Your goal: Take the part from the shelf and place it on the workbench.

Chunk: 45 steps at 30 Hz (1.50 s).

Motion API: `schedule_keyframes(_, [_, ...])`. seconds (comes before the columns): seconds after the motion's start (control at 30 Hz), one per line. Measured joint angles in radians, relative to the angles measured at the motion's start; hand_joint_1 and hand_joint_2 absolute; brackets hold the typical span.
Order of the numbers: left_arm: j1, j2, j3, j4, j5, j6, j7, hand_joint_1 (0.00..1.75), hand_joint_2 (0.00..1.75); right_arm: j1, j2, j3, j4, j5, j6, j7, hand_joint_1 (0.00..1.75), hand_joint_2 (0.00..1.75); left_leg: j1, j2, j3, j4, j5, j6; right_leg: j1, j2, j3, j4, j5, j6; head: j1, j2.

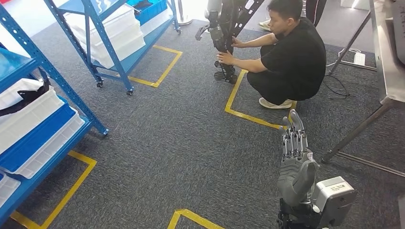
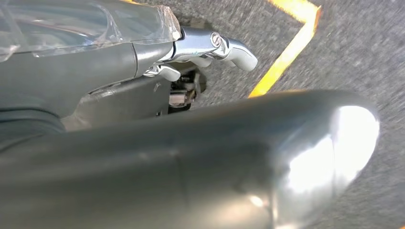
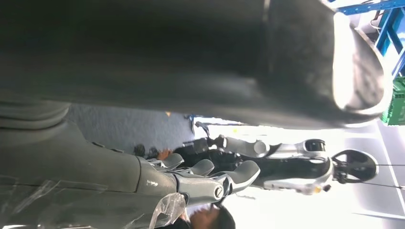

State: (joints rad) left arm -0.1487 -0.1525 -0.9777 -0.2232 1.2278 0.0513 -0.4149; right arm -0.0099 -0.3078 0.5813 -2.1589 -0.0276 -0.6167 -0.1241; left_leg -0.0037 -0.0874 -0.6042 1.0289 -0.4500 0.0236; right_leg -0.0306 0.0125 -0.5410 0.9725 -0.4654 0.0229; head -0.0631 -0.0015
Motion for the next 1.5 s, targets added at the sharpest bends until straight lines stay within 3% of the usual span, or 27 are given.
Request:
schedule_keyframes(0.07, [0.0,0.0,0.0,0.0,0.0,0.002,-0.001,0.0,0.0,0.003,0.0,0.003,0.004,-0.011,0.001,0.002,0.0,0.0,0.002,0.058,-0.073,0.143,-0.063,-0.011,0.004,-0.027,0.003,0.0,-0.005,-0.008,-0.003,0.0])
schedule_keyframes(0.13, [0.0,0.0,0.0,0.0,0.001,0.003,-0.001,0.0,0.0,0.004,-0.001,0.008,0.013,-0.025,0.004,0.006,0.0,0.0,0.006,0.075,-0.128,0.239,-0.087,-0.015,0.007,-0.056,0.006,0.0,-0.009,-0.011,-0.003,0.0])
schedule_keyframes(0.17, [0.0,0.0,0.0,0.0,0.001,0.004,0.001,0.0,0.0,0.003,-0.001,0.014,0.021,-0.036,0.007,0.01,0.0,0.0,0.007,0.079,-0.126,0.228,-0.072,-0.015,0.008,-0.07,0.008,0.0,-0.011,-0.01,-0.003,0.0])
schedule_keyframes(0.2, [0.0,0.0,0.0,0.0,0.001,0.004,0.004,0.0,0.0,0.002,-0.001,0.022,0.032,-0.05,0.013,0.013,0.0,0.0,0.006,0.085,-0.1,0.174,-0.041,-0.012,0.008,-0.083,0.012,0.0,-0.014,-0.009,-0.003,0.0])
schedule_keyframes(0.27, [-0.001,0.0,0.0,0.0,-0.002,0.004,0.012,0.0,0.0,-0.002,-0.001,0.044,0.064,-0.082,0.029,0.016,0.0,0.0,-0.001,0.127,-0.021,0.02,0.022,0.0,0.012,-0.108,0.022,0.0,-0.022,-0.004,-0.003,0.0])
schedule_keyframes(0.33, [-0.003,-0.002,-0.001,0.0,-0.005,0.003,0.019,0.0,0.0,-0.008,0.0,0.07,0.104,-0.116,0.053,0.015,0.0,0.0,-0.012,0.156,0.018,-0.063,0.046,0.013,0.014,-0.127,0.03,-0.002,-0.029,0.005,-0.003,0.0])
schedule_keyframes(0.43, [-0.003,-0.004,-0.001,0.0,-0.012,-0.002,0.022,0.0,0.0,-0.023,0.005,0.117,0.177,-0.173,0.097,0.013,0.0,0.0,-0.015,0.124,0.023,-0.08,0.051,0.025,0.014,-0.15,0.045,-0.009,-0.037,0.02,-0.003,0.0])
schedule_keyframes(0.5, [-0.004,-0.007,-0.002,0.0,-0.019,-0.006,0.024,0.0,0.0,-0.032,0.007,0.146,0.226,-0.205,0.128,0.012,0.0,0.0,-0.006,0.097,0.04,-0.099,0.062,0.034,0.012,-0.103,0.037,0.032,-0.067,0.026,0.0,0.0])
schedule_keyframes(0.57, [-0.007,-0.01,-0.003,0.0,-0.024,-0.009,0.029,0.0,0.0,-0.039,0.007,0.177,0.282,-0.239,0.17,0.012,0.0,0.0,-0.001,0.071,0.048,-0.105,0.066,0.04,0.009,-0.039,-0.023,0.156,-0.125,0.028,0.003,0.0])
schedule_keyframes(0.63, [-0.009,-0.011,-0.003,0.0,-0.026,-0.01,0.039,0.0,0.0,-0.043,0.007,0.211,0.342,-0.267,0.212,0.012,0.0,0.0,-0.001,0.038,0.049,-0.105,0.065,0.042,0.008,-0.02,-0.087,0.261,-0.153,0.032,0.004,0.0])
schedule_keyframes(0.67, [-0.009,-0.012,-0.004,0.0,-0.026,-0.01,0.043,0.0,0.0,-0.044,0.009,0.227,0.369,-0.275,0.225,0.01,0.0,0.0,-0.001,0.021,0.049,-0.104,0.064,0.041,0.007,-0.019,-0.098,0.262,-0.137,0.034,0.004,0.0])
schedule_keyframes(0.7, [-0.009,-0.012,-0.004,0.0,-0.026,-0.01,0.045,0.0,0.0,-0.047,0.01,0.24,0.393,-0.28,0.234,0.008,0.0,0.0,0.001,0.003,0.05,-0.101,0.062,0.038,0.005,-0.016,-0.088,0.222,-0.101,0.036,0.004,0.0])
schedule_keyframes(0.73, [-0.009,-0.012,-0.004,0.0,-0.026,-0.01,0.046,0.0,0.0,-0.05,0.011,0.252,0.414,-0.284,0.242,0.006,0.0,0.0,0.003,-0.013,0.051,-0.097,0.059,0.034,0.001,-0.004,-0.064,0.151,-0.057,0.038,0.004,0.0])
schedule_keyframes(0.8, [-0.011,-0.012,-0.004,0.0,-0.031,-0.01,0.051,0.0,0.0,-0.061,0.014,0.275,0.457,-0.295,0.272,0.009,0.0,0.0,0.004,-0.04,0.046,-0.084,0.051,0.021,-0.004,0.036,-0.018,0.037,-0.005,0.04,0.006,0.0])
schedule_keyframes(0.87, [-0.013,-0.012,-0.009,0.0,-0.043,-0.01,0.061,0.0,0.0,-0.075,0.024,0.305,0.515,-0.306,0.329,0.015,0.0,0.0,0.004,-0.055,0.038,-0.077,0.047,0.011,0.0,0.053,-0.008,0.011,-0.002,0.028,0.008,0.0])
schedule_keyframes(0.9, [-0.014,-0.012,-0.013,0.0,-0.05,-0.011,0.067,0.0,0.0,-0.082,0.033,0.325,0.553,-0.308,0.357,0.015,0.0,0.0,0.006,-0.061,0.035,-0.076,0.047,0.008,0.002,0.042,-0.008,0.01,0.0,0.018,0.008,0.0])
schedule_keyframes(0.93, [-0.015,-0.012,-0.017,0.0,-0.055,-0.012,0.071,0.0,0.0,-0.087,0.043,0.345,0.595,-0.309,0.377,0.014,0.0,0.0,0.009,-0.058,0.032,-0.073,0.045,0.006,0.004,0.031,-0.008,0.01,0.0,0.01,0.007,0.0])
schedule_keyframes(1.0, [-0.019,-0.013,-0.023,0.0,-0.06,-0.012,0.075,0.0,0.0,-0.092,0.064,0.378,0.677,-0.315,0.395,0.007,0.0,0.0,0.008,-0.01,0.01,-0.025,0.018,0.0,0.006,0.006,-0.006,0.009,0.001,-0.004,0.005,0.0])
schedule_keyframes(1.07, [-0.022,-0.016,-0.028,0.0,-0.062,-0.012,0.077,0.0,0.0,-0.094,0.082,0.401,0.76,-0.326,0.398,-0.001,0.0,0.0,0.006,0.053,-0.055,0.103,-0.045,-0.007,0.011,-0.023,-0.005,0.008,-0.002,-0.012,0.002,0.0])
schedule_keyframes(1.13, [-0.023,-0.017,-0.032,0.0,-0.063,-0.012,0.077,0.0,0.0,-0.095,0.095,0.418,0.843,-0.34,0.392,0.003,0.0,0.0,0.006,0.073,-0.119,0.226,-0.089,-0.008,0.016,-0.055,-0.005,0.008,-0.005,-0.016,0.002,0.0])
schedule_keyframes(1.17, [-0.023,-0.017,-0.034,0.0,-0.063,-0.012,0.078,0.0,0.0,-0.096,0.102,0.424,0.885,-0.348,0.388,0.009,0.0,0.0,0.006,0.076,-0.128,0.24,-0.086,-0.006,0.018,-0.07,-0.004,0.008,-0.007,-0.017,0.002,0.0])
schedule_keyframes(1.2, [-0.023,-0.017,-0.036,0.0,-0.064,-0.012,0.078,0.0,0.0,-0.098,0.111,0.428,0.932,-0.355,0.384,0.017,0.0,0.0,0.004,0.08,-0.113,0.21,-0.065,-0.001,0.02,-0.085,-0.002,0.008,-0.009,-0.018,0.002,0.0])
schedule_keyframes(1.23, [-0.024,-0.017,-0.038,0.0,-0.066,-0.013,0.078,0.0,0.0,-0.1,0.121,0.433,0.983,-0.36,0.381,0.025,0.0,0.0,0.0,0.089,-0.078,0.143,-0.034,0.007,0.022,-0.098,0.0,0.008,-0.011,-0.018,0.002,0.0])
schedule_keyframes(1.3, [-0.026,-0.018,-0.042,0.0,-0.07,-0.013,0.078,0.0,0.0,-0.102,0.141,0.443,1.089,-0.36,0.379,0.038,0.0,0.0,-0.015,0.132,0.0,-0.008,0.02,0.024,0.024,-0.121,0.007,0.007,-0.017,-0.013,0.002,0.0])
schedule_keyframes(1.37, [-0.027,-0.019,-0.044,0.0,-0.074,-0.014,0.076,0.0,0.0,-0.102,0.158,0.458,1.193,-0.357,0.381,0.062,0.0,0.0,-0.027,0.153,0.03,-0.071,0.034,0.032,0.023,-0.14,0.015,0.005,-0.023,-0.005,0.003,0.0])
schedule_keyframes(1.43, [-0.027,-0.019,-0.045,0.0,-0.076,-0.014,0.074,0.0,0.0,-0.101,0.174,0.472,1.288,-0.354,0.383,0.109,0.0,0.0,-0.026,0.129,0.036,-0.079,0.038,0.034,0.022,-0.158,0.025,0.0,-0.029,0.006,0.003,0.0])
schedule_keyframes(1.5, [-0.026,-0.021,-0.045,0.0,-0.077,-0.013,0.076,0.0,0.0,-0.096,0.184,0.485,1.376,-0.349,0.379,0.159,0.0,0.0,-0.018,0.103,0.053,-0.097,0.048,0.038,0.019,-0.12,0.027,0.022,-0.05,0.015,0.003,0.0])
